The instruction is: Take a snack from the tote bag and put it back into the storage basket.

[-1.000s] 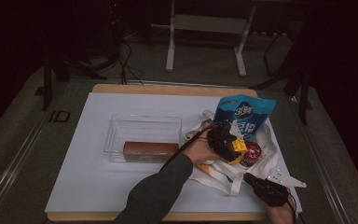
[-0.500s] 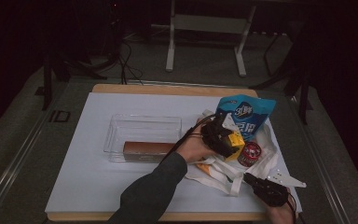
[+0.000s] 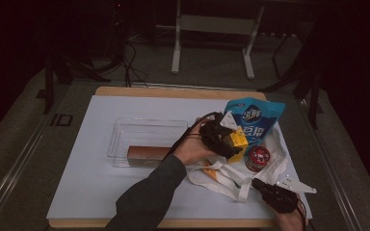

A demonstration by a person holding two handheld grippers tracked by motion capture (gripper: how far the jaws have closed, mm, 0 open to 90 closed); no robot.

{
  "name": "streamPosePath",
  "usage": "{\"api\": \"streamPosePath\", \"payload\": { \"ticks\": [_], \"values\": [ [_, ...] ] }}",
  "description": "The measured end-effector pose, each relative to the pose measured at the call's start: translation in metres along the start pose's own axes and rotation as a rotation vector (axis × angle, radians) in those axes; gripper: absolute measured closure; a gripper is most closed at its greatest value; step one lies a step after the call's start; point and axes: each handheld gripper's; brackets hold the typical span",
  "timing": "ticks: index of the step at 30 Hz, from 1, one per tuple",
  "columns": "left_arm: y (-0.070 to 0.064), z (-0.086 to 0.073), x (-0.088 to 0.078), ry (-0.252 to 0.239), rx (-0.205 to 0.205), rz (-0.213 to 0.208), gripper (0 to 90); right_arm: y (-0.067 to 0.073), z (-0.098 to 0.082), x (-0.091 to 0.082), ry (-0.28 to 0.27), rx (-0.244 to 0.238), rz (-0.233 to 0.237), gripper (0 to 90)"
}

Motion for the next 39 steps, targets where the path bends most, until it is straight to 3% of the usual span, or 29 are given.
{"api": "streamPosePath", "payload": {
  "ticks": [39],
  "values": [
    [0.014, -0.025, -0.077, -0.092, -0.093, 0.129, 28.8, 0.000, -0.001, 0.000, 0.001, 0.003, 0.002, 83.9]
  ]
}}
Point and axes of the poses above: each handheld gripper's, and its own axes: x roughly forward along the jaws, z roughly out of its top, y roughly to its left, and after that the axes turned 9 degrees about -z, right-handed
